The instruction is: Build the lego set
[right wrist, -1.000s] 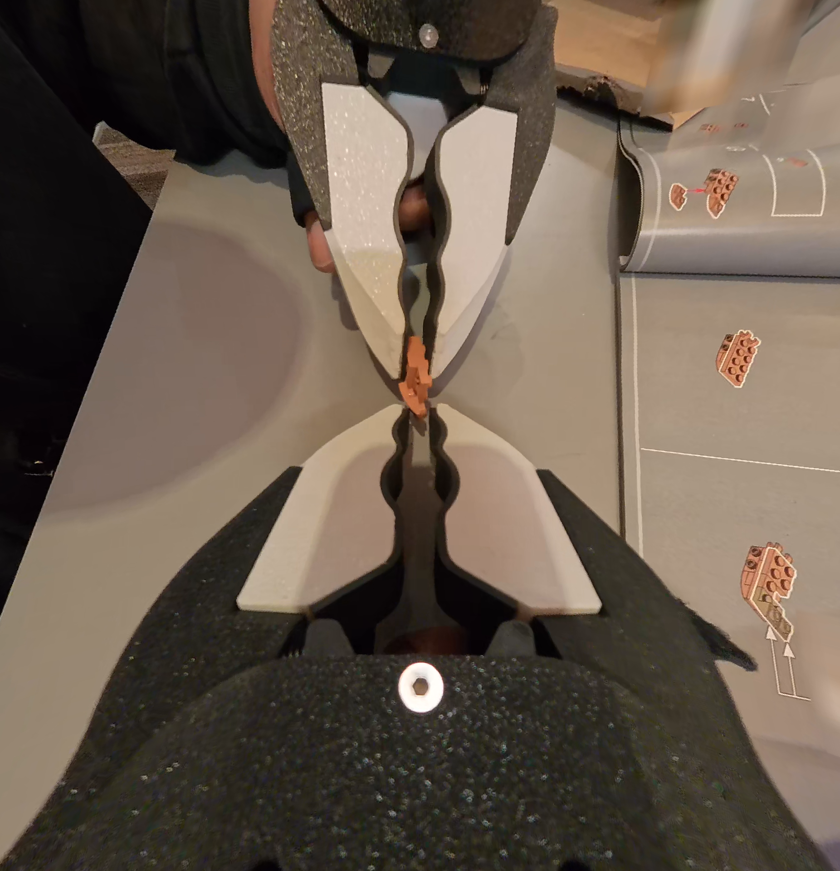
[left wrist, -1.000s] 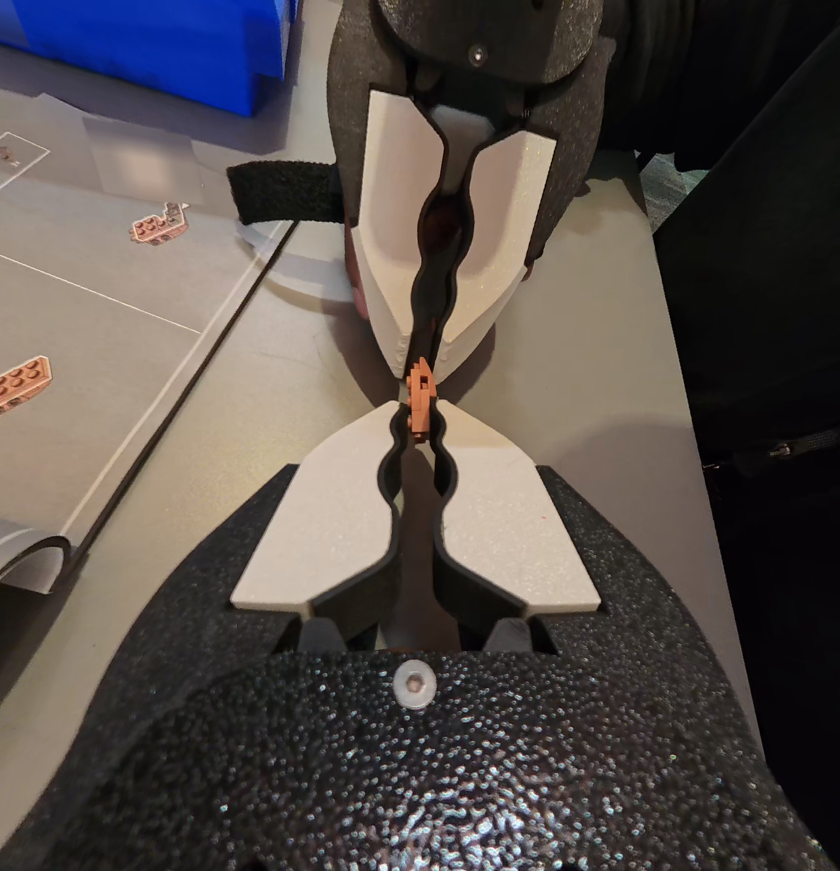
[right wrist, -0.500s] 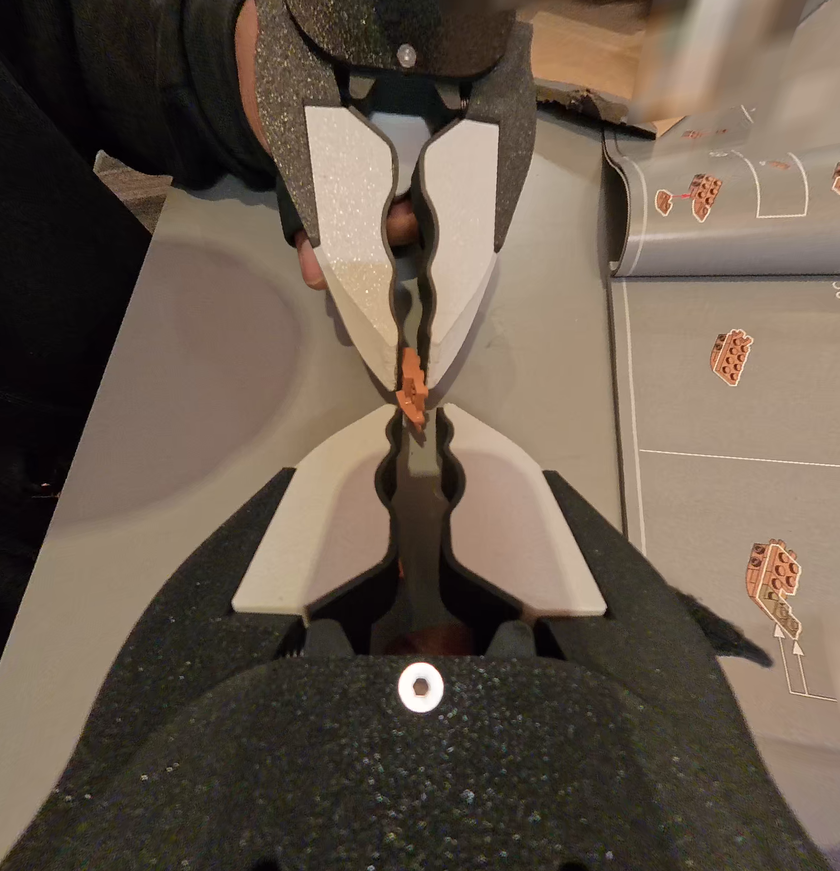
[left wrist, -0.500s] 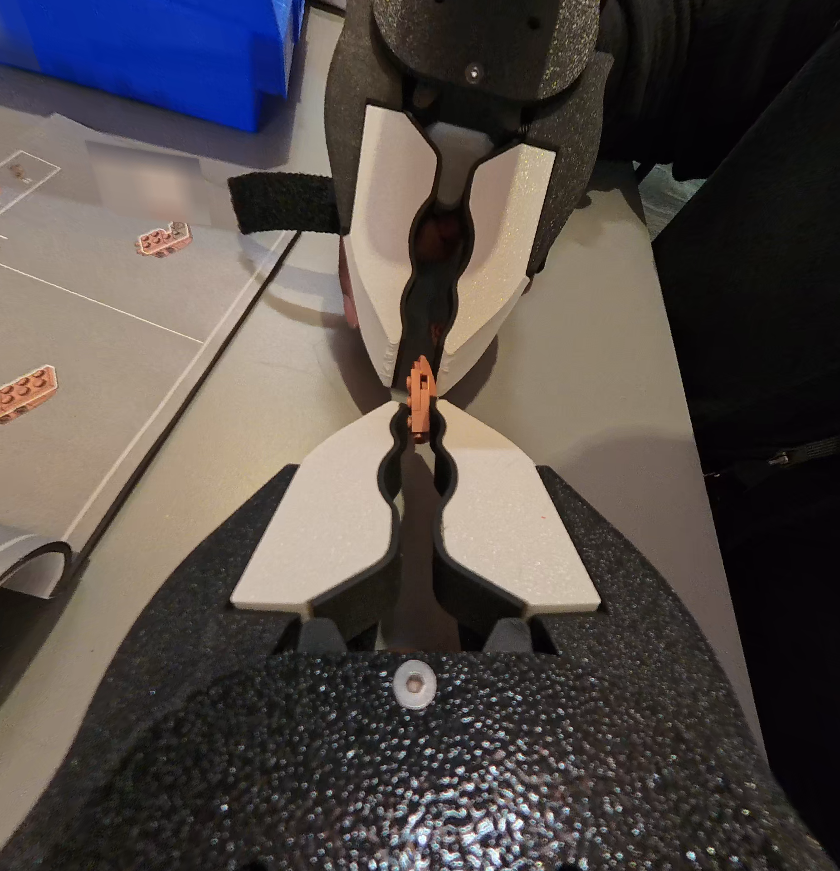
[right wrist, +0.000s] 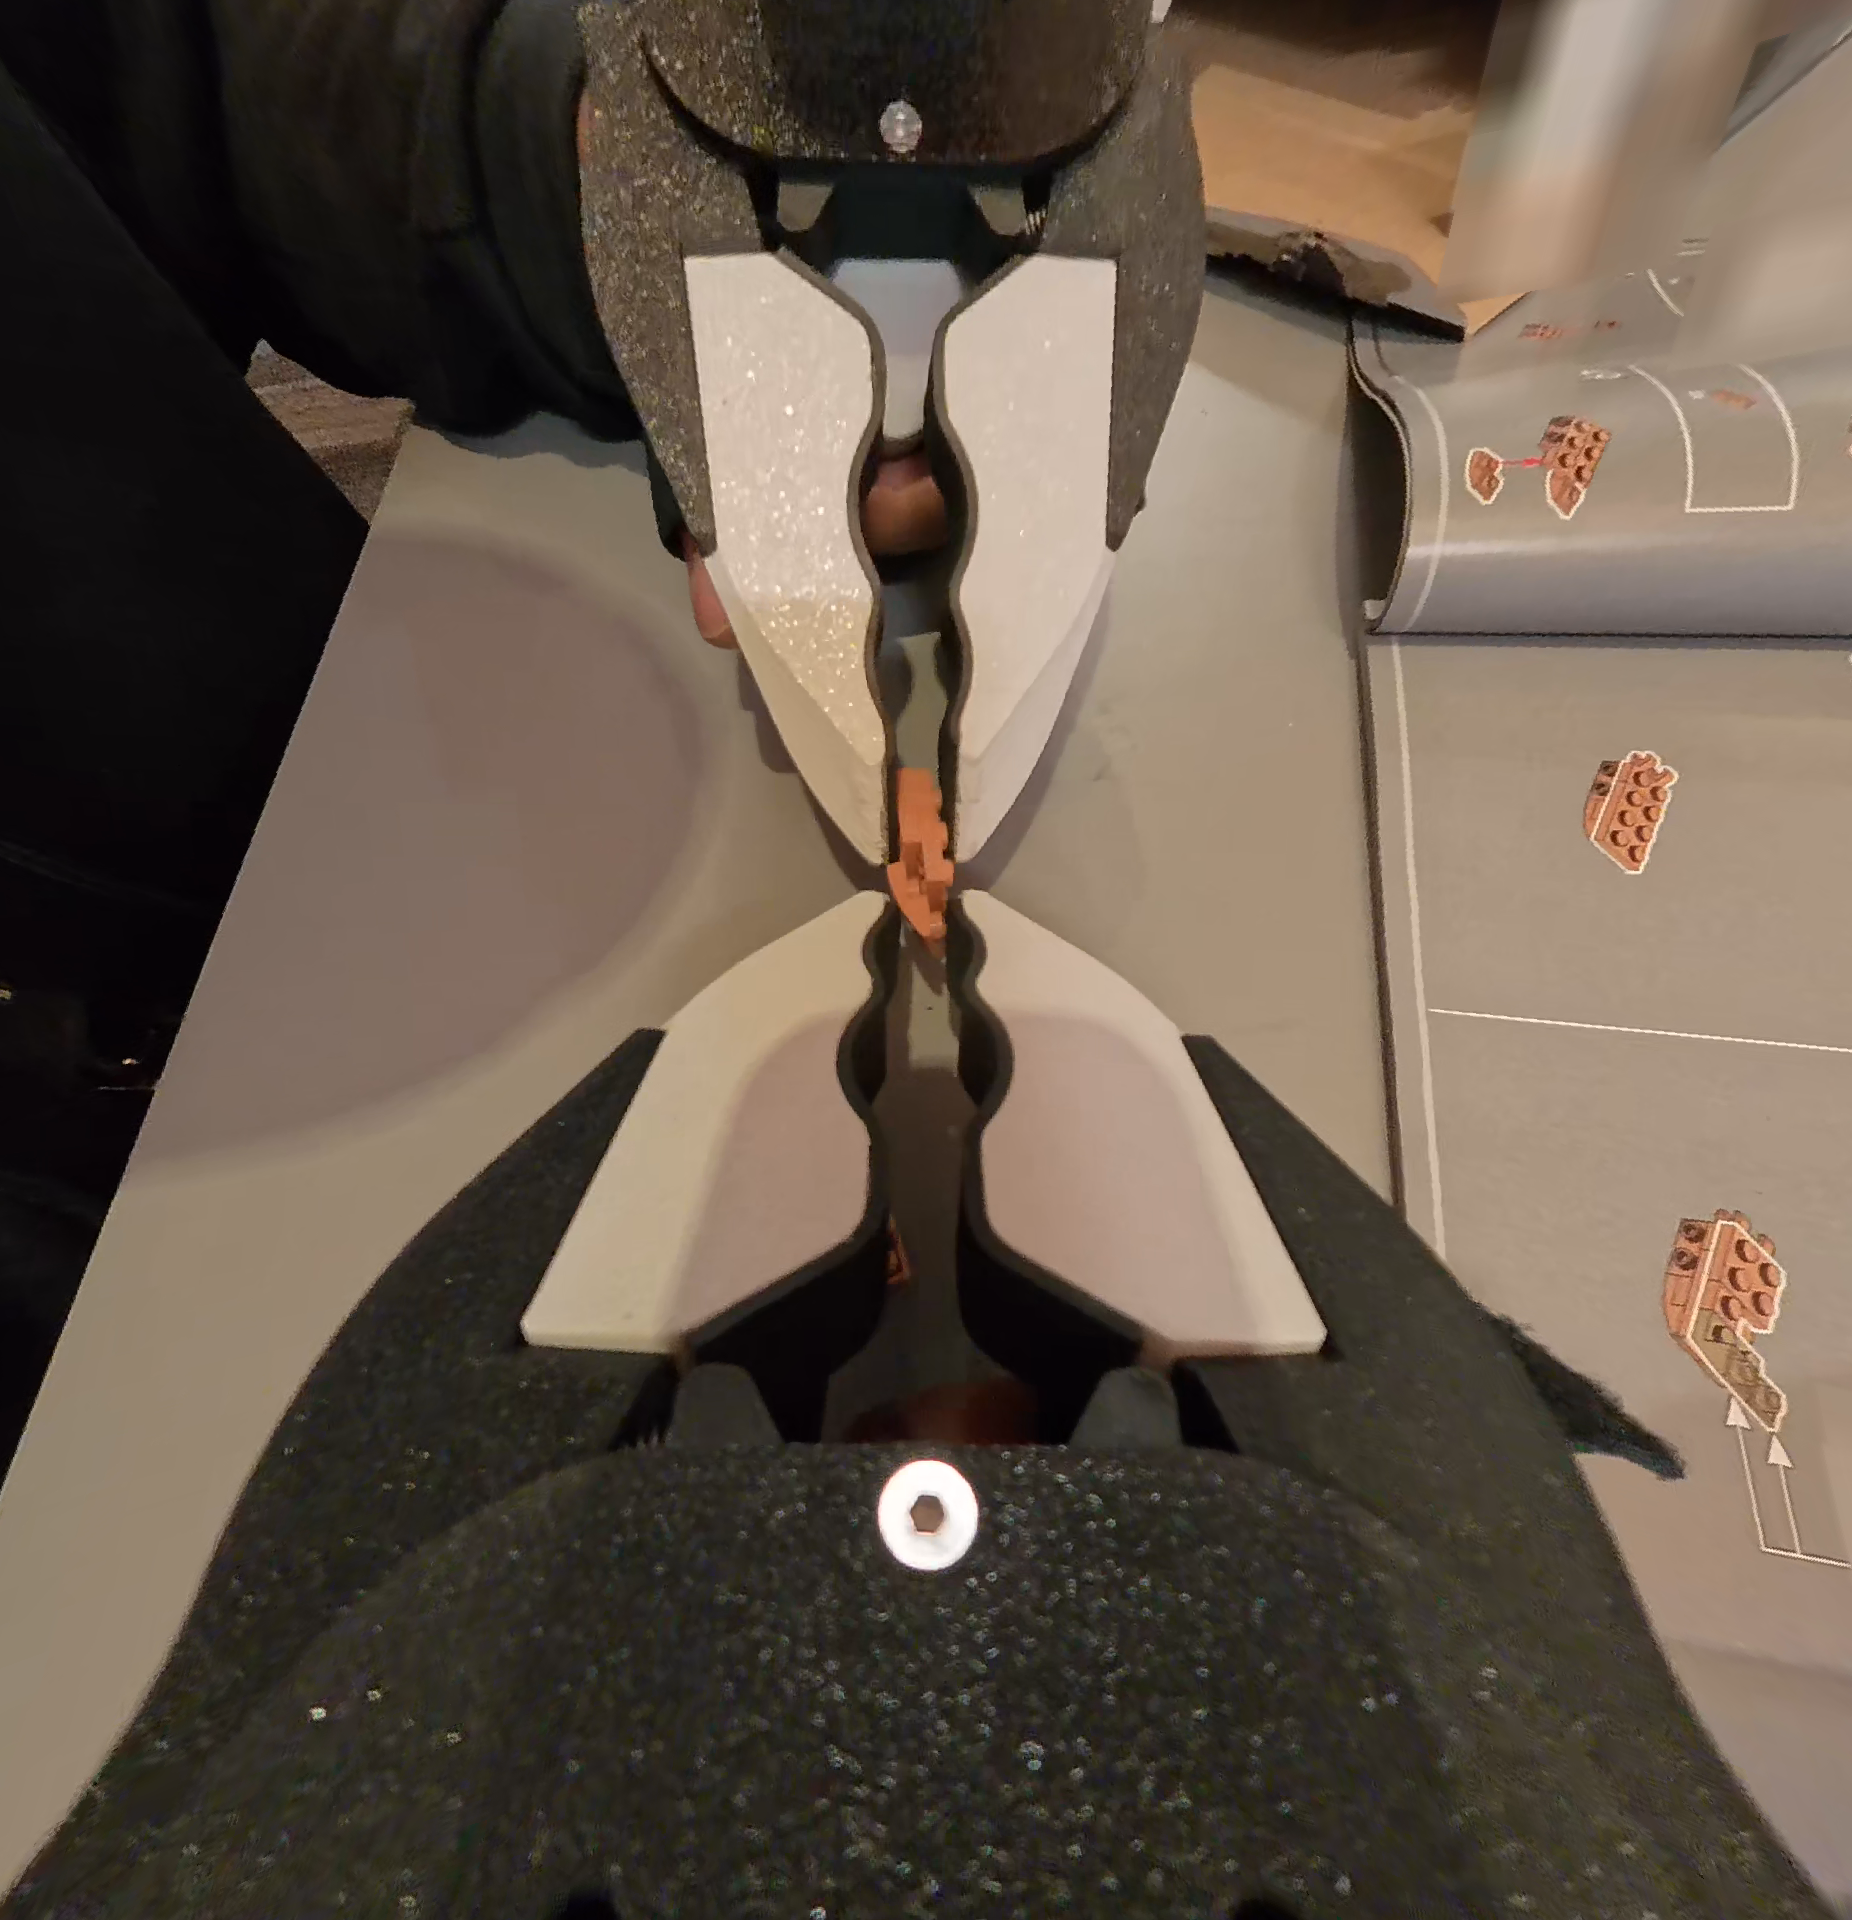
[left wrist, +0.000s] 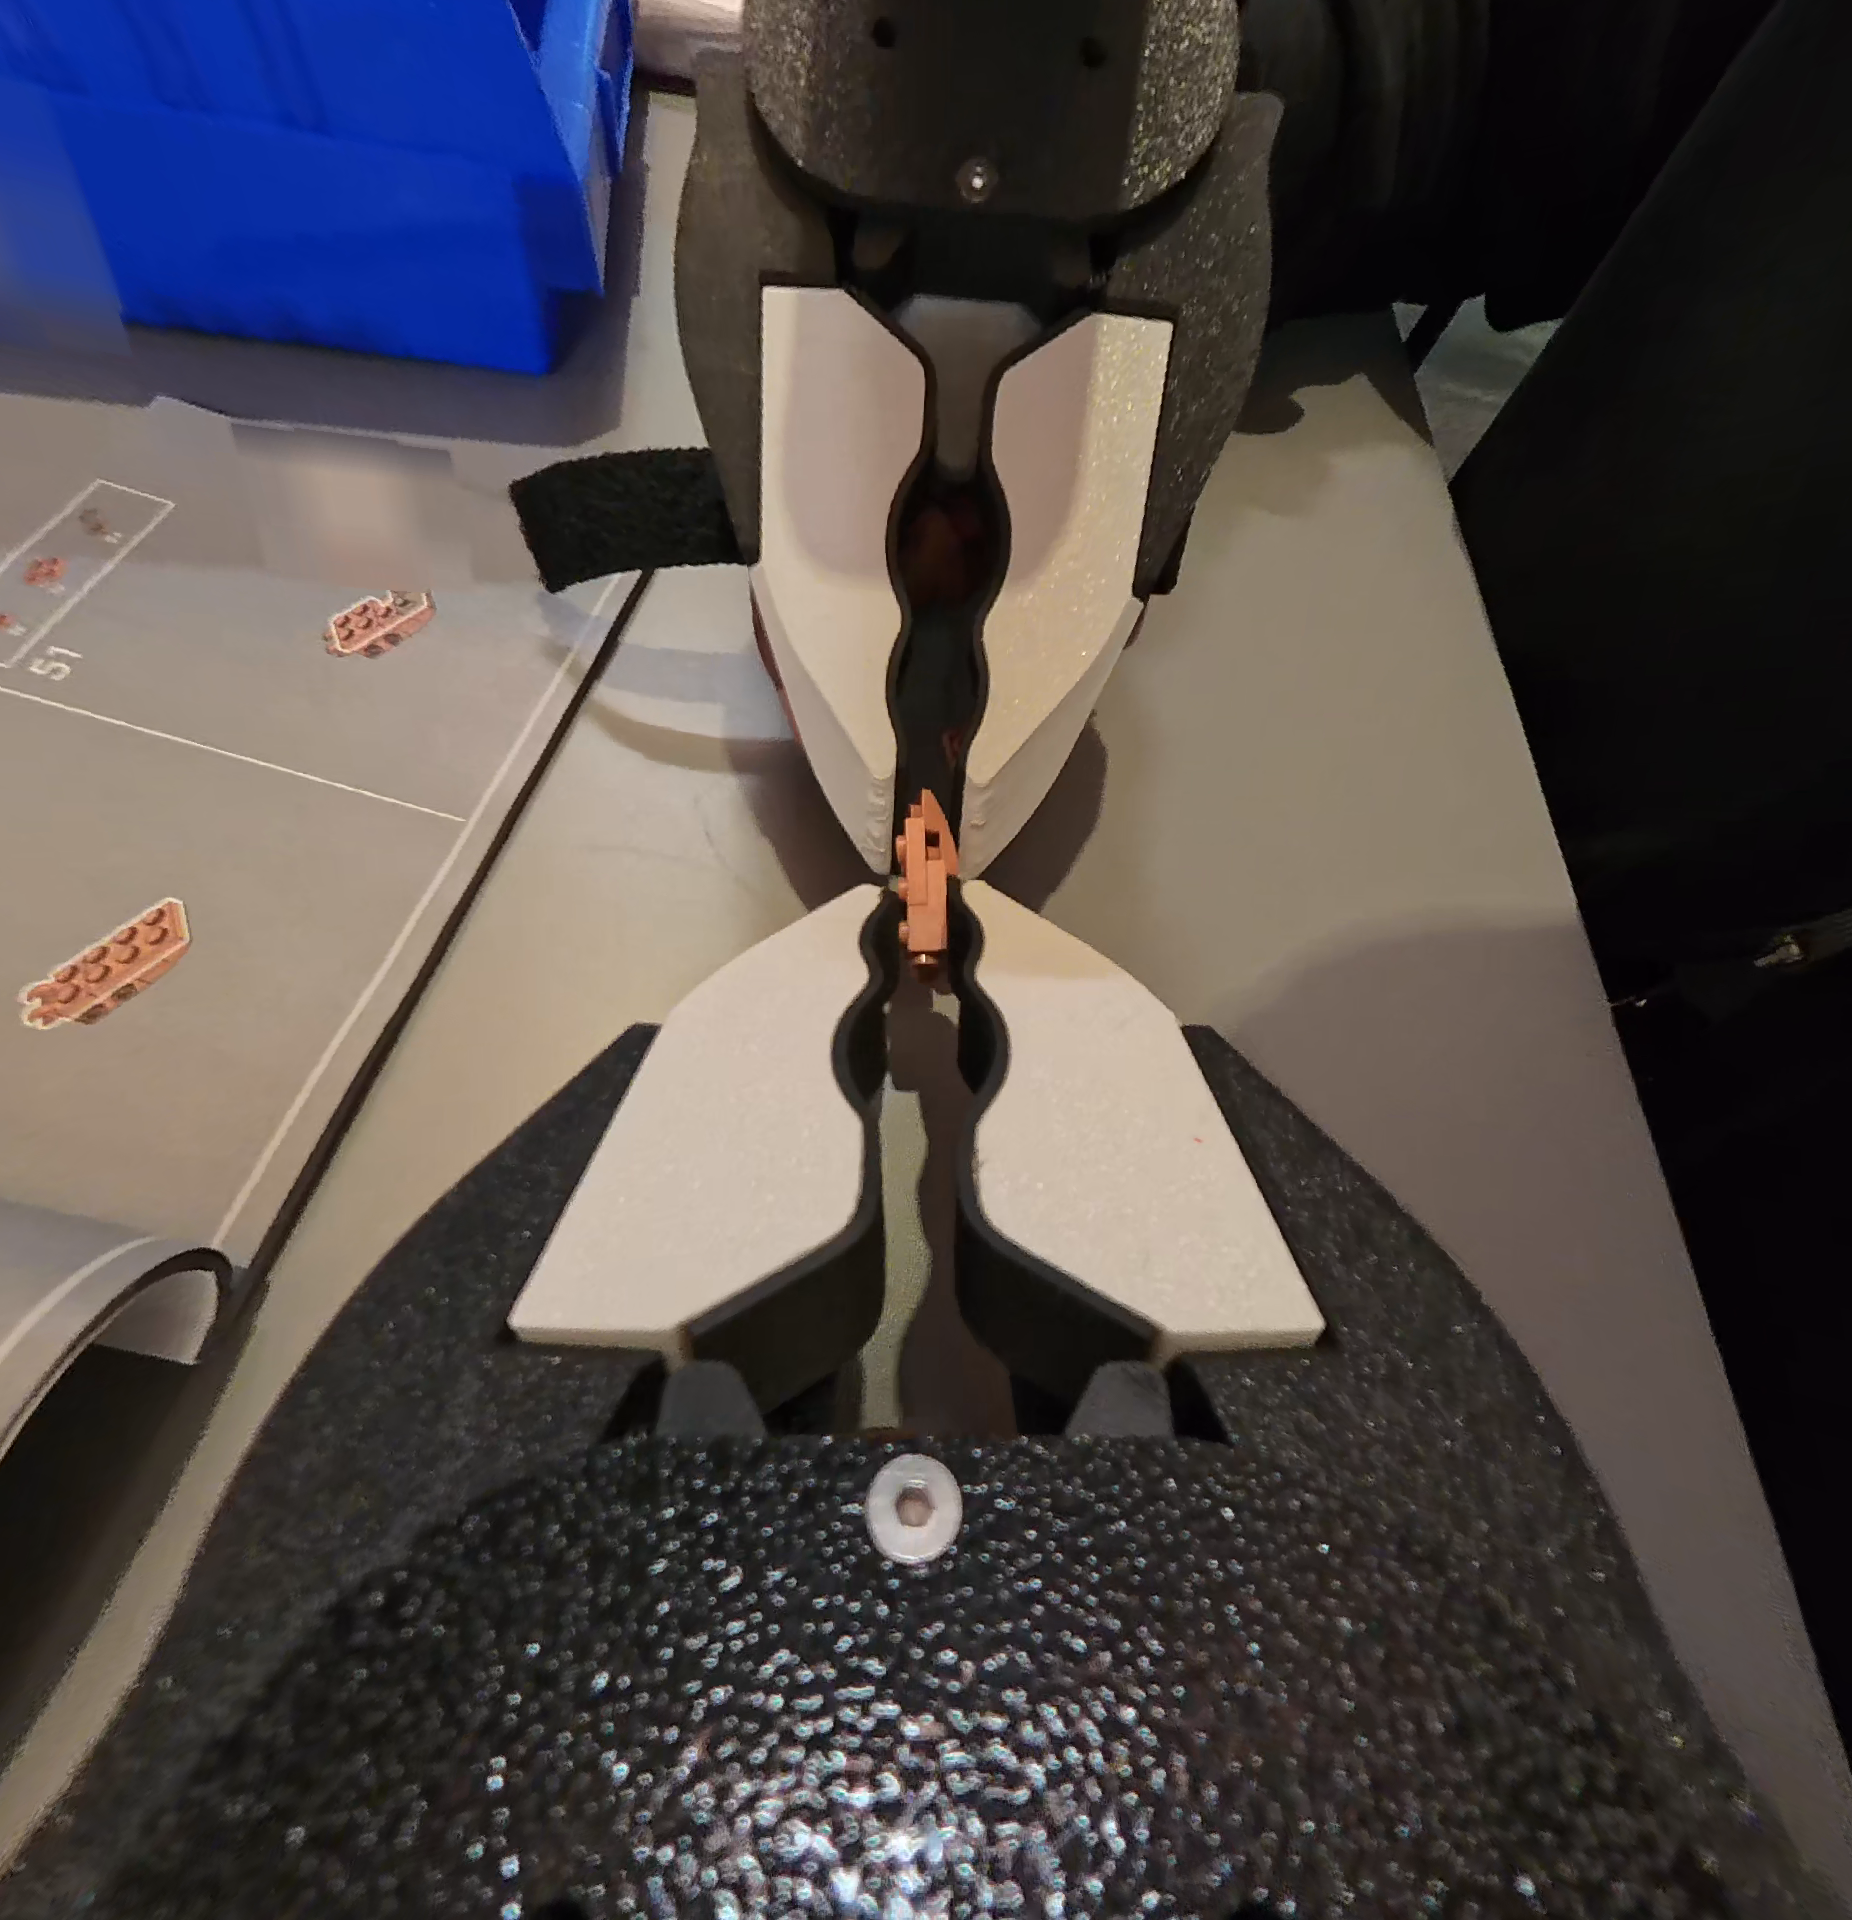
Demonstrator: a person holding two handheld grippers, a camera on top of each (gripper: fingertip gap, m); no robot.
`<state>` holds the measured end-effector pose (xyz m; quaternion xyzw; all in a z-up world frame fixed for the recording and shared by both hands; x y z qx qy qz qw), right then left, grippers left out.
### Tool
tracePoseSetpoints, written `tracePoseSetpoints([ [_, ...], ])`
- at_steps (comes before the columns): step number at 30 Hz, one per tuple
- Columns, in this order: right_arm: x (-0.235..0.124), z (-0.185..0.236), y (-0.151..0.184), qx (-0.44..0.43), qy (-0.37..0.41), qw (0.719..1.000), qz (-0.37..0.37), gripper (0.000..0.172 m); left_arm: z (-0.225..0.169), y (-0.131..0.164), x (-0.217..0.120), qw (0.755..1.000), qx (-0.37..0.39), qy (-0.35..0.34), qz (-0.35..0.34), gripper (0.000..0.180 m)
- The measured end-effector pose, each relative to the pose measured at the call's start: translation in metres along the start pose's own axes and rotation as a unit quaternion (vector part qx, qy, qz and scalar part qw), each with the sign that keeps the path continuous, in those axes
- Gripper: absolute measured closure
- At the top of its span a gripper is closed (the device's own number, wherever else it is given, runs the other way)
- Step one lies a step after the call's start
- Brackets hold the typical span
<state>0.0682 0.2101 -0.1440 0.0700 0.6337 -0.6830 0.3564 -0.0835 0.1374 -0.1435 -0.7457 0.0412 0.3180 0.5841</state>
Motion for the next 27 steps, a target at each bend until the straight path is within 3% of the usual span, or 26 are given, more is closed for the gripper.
tracePoseSetpoints([
  [6, 0.0006, 0.0031, -0.0001, -0.009, 0.0, 1.0, 0.021, 0.164, -0.0044, -0.0011, 0.0026, 0.999, 0.037, -0.007, 0.016, 0.173],
  [27, 0.0048, 0.0017, 0.0027, 0.054, -0.012, 0.997, 0.054, 0.164, -0.0047, -0.0016, 0.0032, 0.999, 0.033, -0.013, 0.009, 0.173],
])
Point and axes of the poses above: each gripper's, where its closed fingertips meet, x out along the fingers, y out of its underside, z = x × y across the jaws, the point moved 10 cm from there along -x, back along the fingers, and after that the axes turned 4 degrees about x, right-handed, at the moved point
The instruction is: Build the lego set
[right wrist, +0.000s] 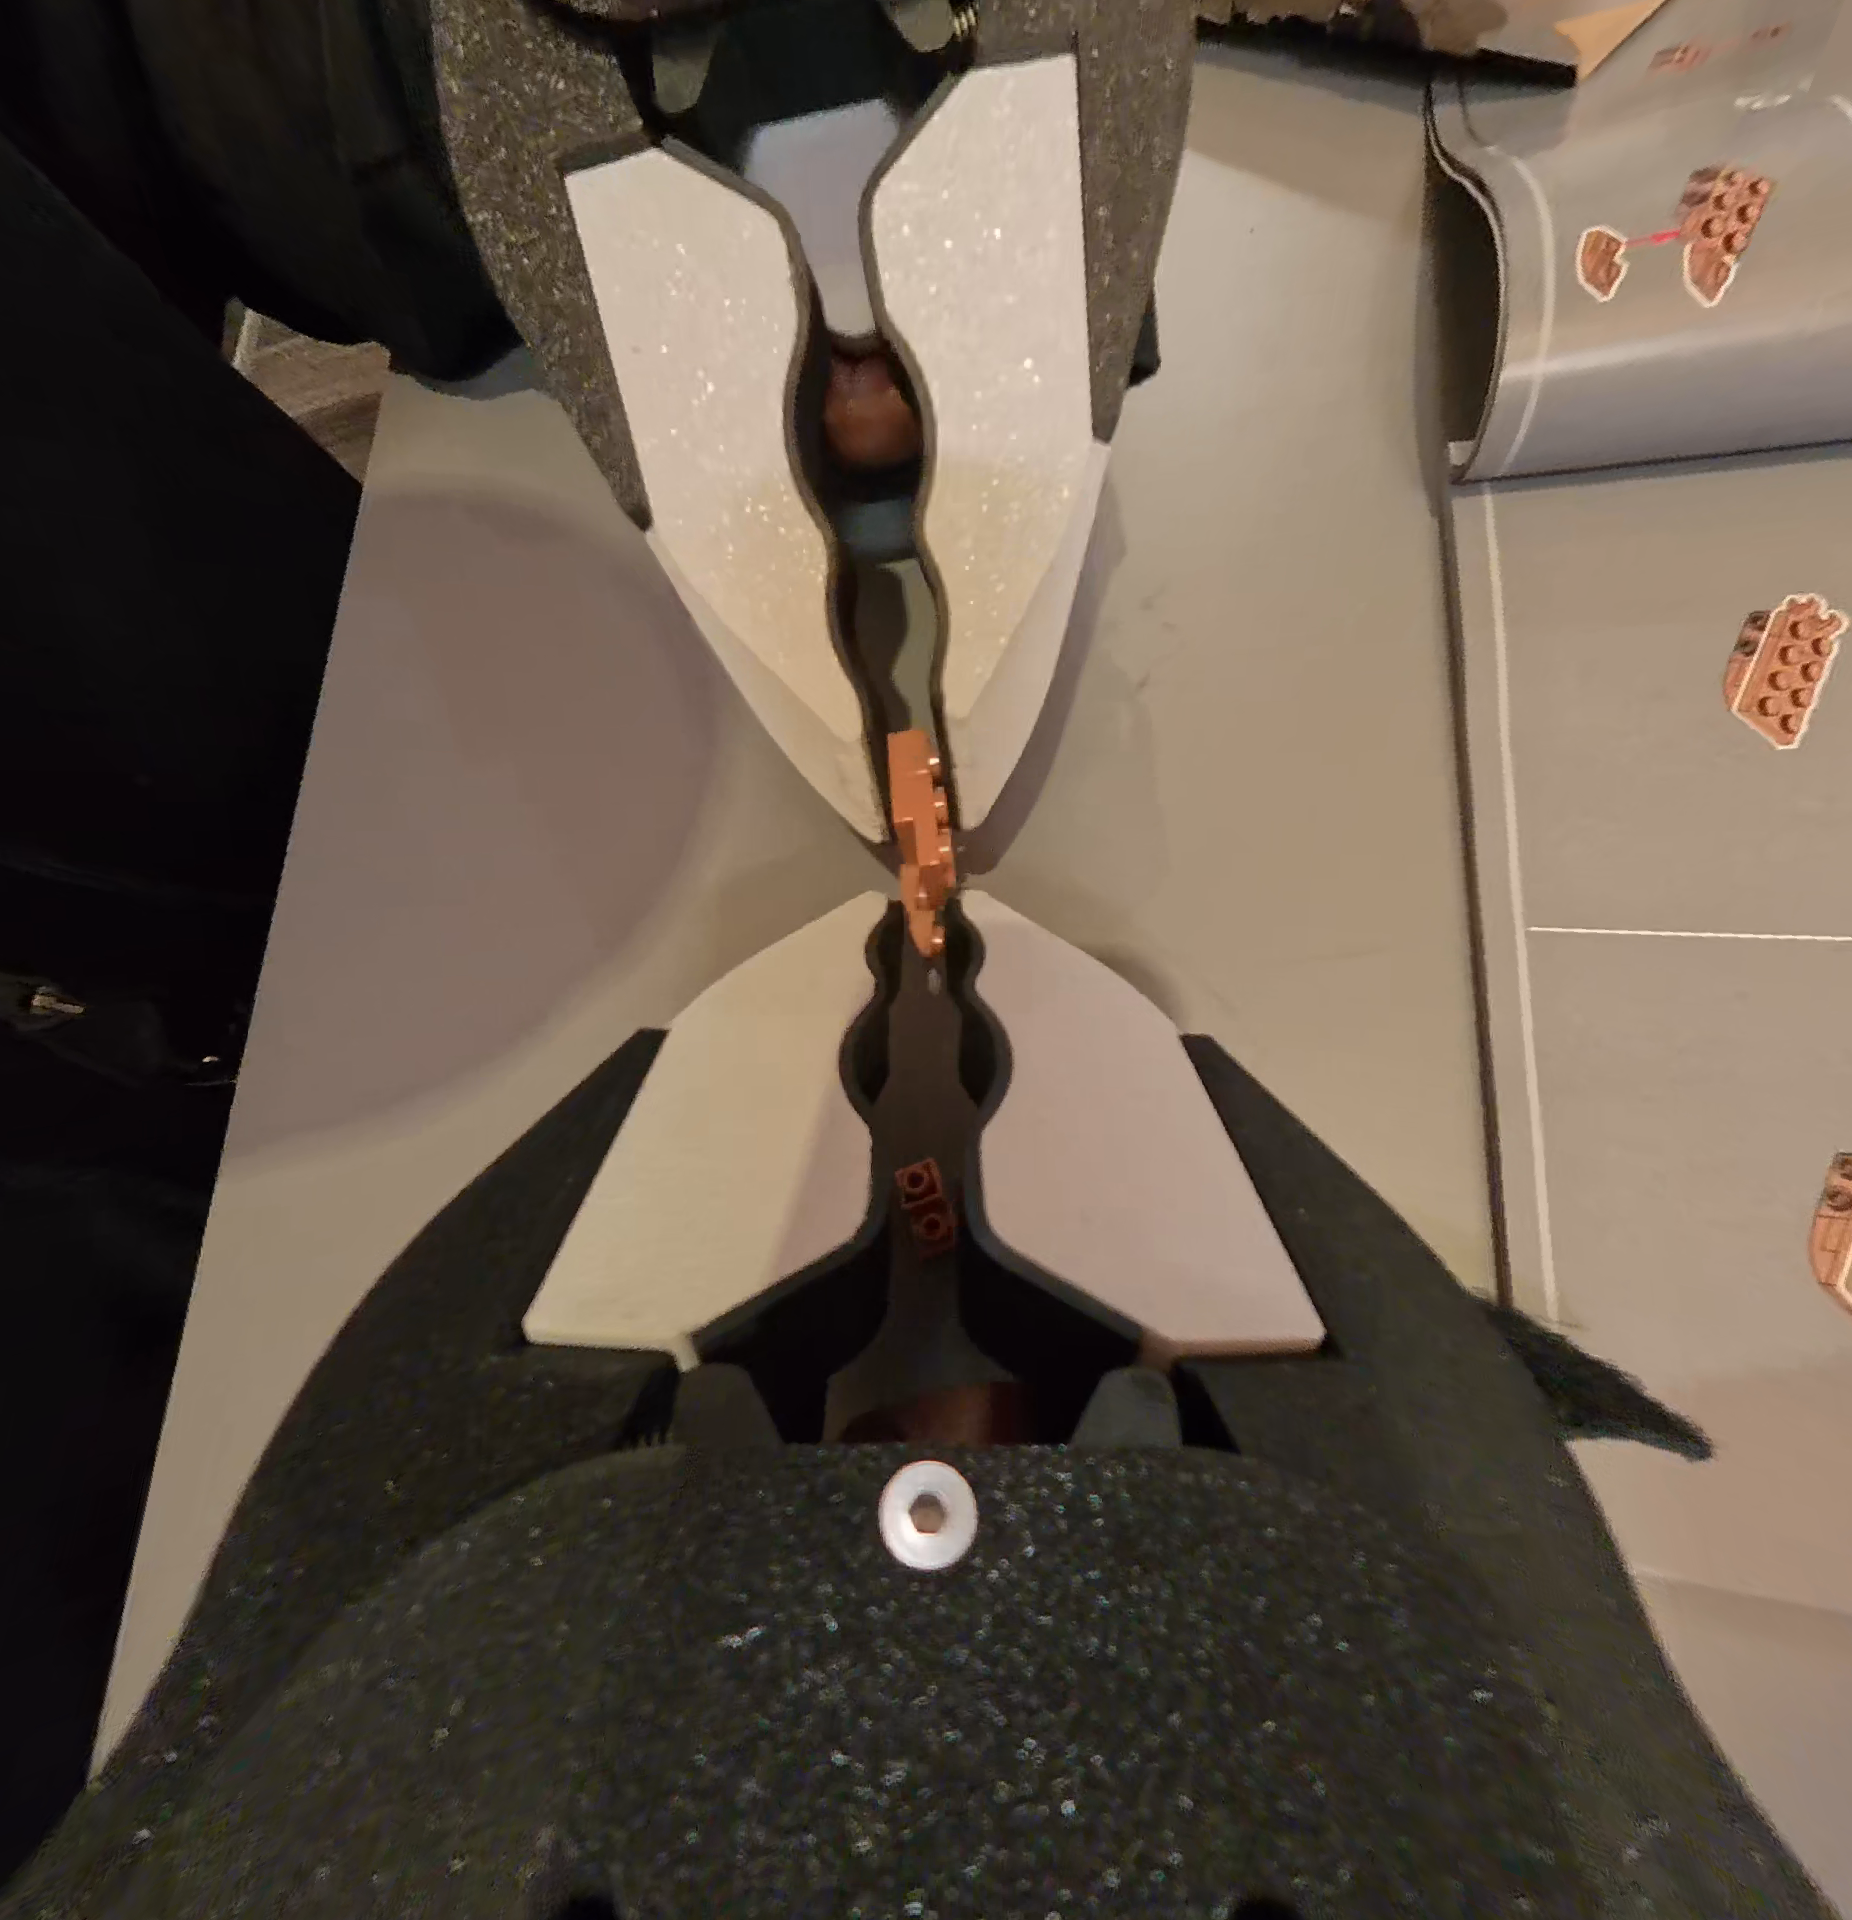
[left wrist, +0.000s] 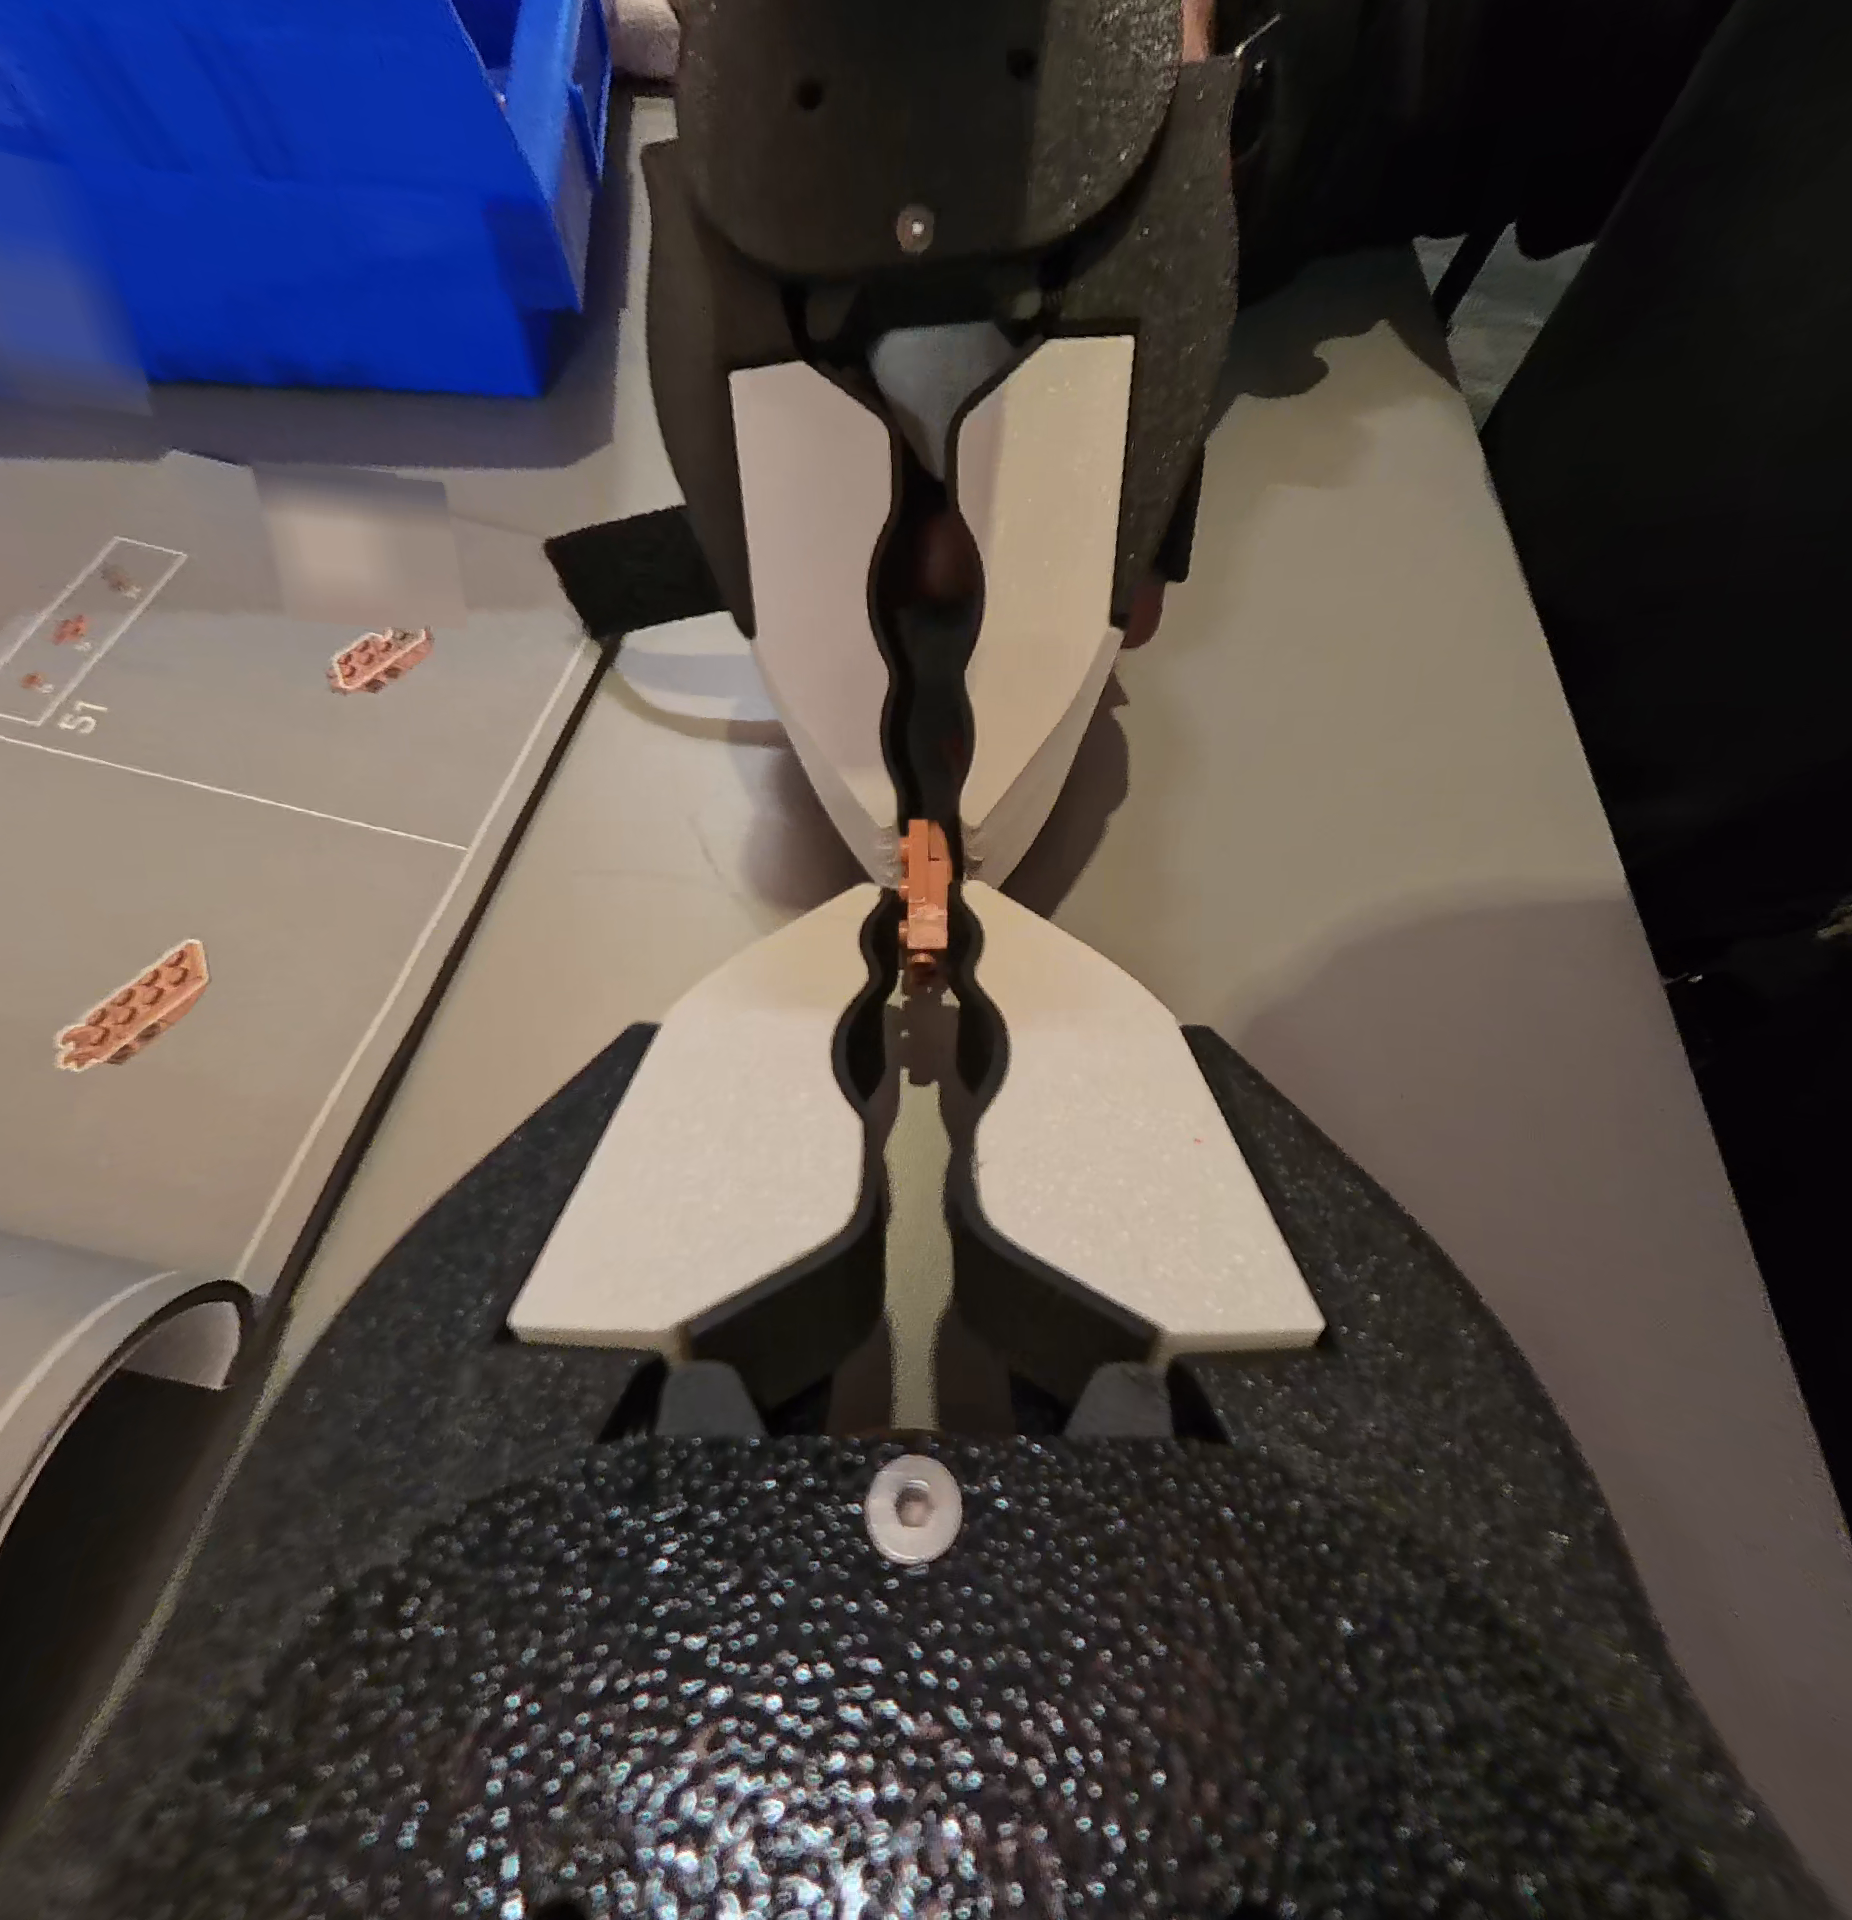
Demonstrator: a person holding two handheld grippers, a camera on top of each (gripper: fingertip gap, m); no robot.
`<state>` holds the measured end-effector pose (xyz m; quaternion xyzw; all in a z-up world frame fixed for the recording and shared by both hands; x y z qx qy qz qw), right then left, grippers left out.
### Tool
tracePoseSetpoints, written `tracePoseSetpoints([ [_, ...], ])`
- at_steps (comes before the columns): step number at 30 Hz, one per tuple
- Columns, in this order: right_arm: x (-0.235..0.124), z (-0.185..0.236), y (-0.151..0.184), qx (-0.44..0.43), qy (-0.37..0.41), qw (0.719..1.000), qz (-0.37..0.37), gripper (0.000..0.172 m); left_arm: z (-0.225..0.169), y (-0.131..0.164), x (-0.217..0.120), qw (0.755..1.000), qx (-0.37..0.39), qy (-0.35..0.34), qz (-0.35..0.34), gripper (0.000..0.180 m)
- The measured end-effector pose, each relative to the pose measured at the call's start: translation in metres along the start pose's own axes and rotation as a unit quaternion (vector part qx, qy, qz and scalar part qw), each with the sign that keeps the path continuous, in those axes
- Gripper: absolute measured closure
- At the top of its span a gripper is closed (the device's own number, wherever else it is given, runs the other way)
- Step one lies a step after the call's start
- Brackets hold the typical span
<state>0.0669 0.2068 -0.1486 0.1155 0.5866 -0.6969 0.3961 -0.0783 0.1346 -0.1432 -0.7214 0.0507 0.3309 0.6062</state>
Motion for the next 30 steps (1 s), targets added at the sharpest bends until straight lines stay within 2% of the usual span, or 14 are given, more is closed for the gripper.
tracePoseSetpoints([
  [10, -0.002, 0.0, 0.002, -0.03, 0.025, 0.999, 0.024, 0.161, 0.003, 0.006, 0.003, 0.999, -0.027, -0.002, 0.035, 0.173],
  [21, -0.044, 0.003, 0.018, -0.095, 0.022, 0.994, 0.053, 0.157, 0.001, 0.01, 0.006, 0.997, -0.028, 0.0, 0.07, 0.173],
  [30, -0.028, 0.005, 0.034, -0.14, 0.04, 0.986, 0.081, 0.157, -0.005, 0.007, 0.011, 0.997, -0.011, 0.009, 0.073, 0.173],
])
Point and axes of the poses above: each gripper's, where its closed fingertips meet, x out along the fingers, y out of its underside, z = x × y across the jaws, the point moved 10 cm from there along -x, back along the fingers, and after that the axes turned 4 degrees about x, right-handed, at the moved point
